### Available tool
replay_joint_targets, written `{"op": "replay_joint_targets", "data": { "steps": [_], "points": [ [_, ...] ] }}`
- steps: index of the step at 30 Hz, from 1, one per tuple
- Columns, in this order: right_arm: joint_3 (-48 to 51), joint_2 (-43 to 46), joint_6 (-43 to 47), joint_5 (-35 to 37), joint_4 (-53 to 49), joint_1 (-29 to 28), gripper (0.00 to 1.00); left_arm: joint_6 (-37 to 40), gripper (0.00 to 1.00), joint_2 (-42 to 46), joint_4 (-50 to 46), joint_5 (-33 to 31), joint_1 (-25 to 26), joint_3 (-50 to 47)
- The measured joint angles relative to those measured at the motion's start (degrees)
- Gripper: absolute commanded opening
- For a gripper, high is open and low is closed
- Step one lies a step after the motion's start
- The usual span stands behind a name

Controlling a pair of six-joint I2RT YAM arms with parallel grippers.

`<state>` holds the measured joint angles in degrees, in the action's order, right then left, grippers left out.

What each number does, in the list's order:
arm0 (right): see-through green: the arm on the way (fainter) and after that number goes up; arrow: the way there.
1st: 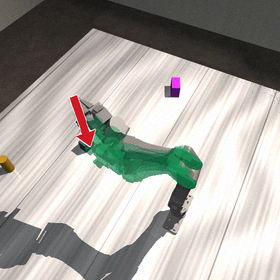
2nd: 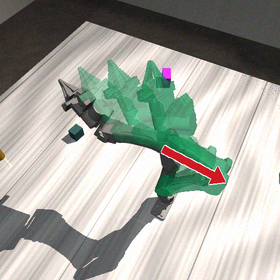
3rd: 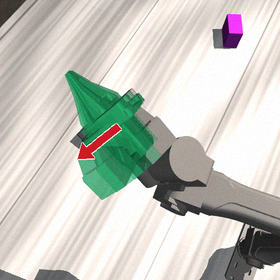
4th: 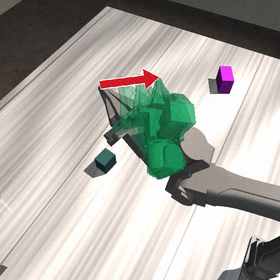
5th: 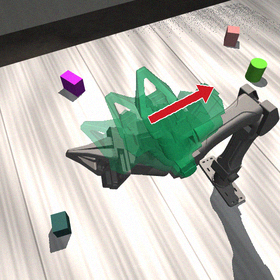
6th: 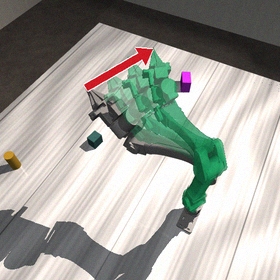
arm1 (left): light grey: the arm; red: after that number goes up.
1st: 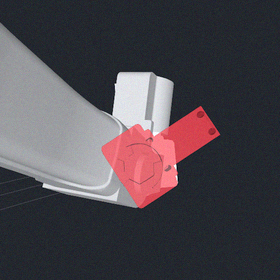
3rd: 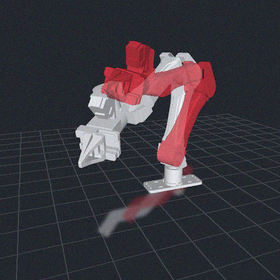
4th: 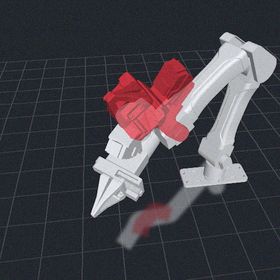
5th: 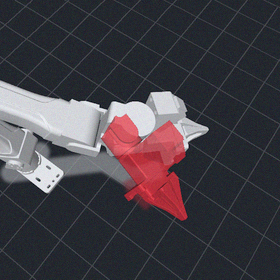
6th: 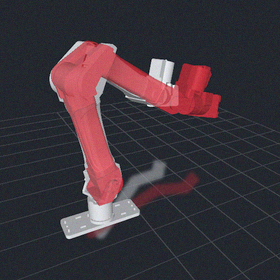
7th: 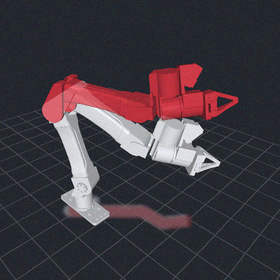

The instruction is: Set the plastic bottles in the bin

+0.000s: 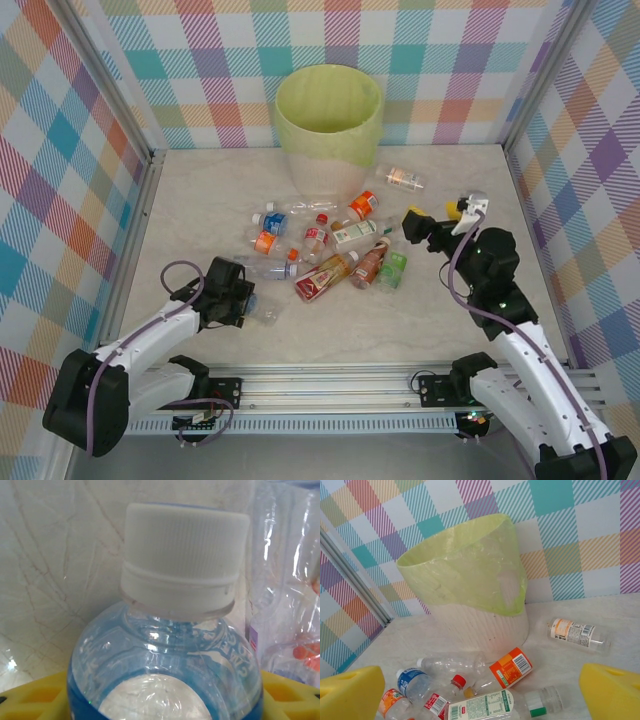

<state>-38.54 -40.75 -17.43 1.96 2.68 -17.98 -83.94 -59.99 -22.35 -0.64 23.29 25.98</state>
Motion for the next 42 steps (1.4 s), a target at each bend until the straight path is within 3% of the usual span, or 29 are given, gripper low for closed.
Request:
{"op": "replay_joint_targets", "data": {
  "steps": [9,15,19,28,35,42],
  "points": [
    [0.28,-4.66,-1.44,0.68,3.43,0.00,1.00,20.17,0.49,8.94,-2.71,-5.42,0.00,8.55],
    [0.35,-7.89,-2.64,0.92,6.10,0.00,1.00,32.63,0.49,7.98,10.03,-7.85,0.02,13.77],
    [0.35,-9.27,-4.31,1.33,6.38,0.00,1.00,39.45,0.48,-1.44,21.59,-7.58,0.02,19.82],
    [0.33,-9.09,-8.35,1.70,5.31,0.00,1.00,52.48,0.49,-23.69,34.60,-5.27,0.17,50.40],
    [0.26,-7.28,-9.25,1.70,2.64,0.00,1.00,59.82,0.49,-36.89,37.31,-9.14,0.04,68.72],
    [0.20,-5.07,-10.25,2.27,0.24,0.00,1.00,64.41,0.49,-50.16,30.99,-12.41,-0.22,84.63]
  ]
}}
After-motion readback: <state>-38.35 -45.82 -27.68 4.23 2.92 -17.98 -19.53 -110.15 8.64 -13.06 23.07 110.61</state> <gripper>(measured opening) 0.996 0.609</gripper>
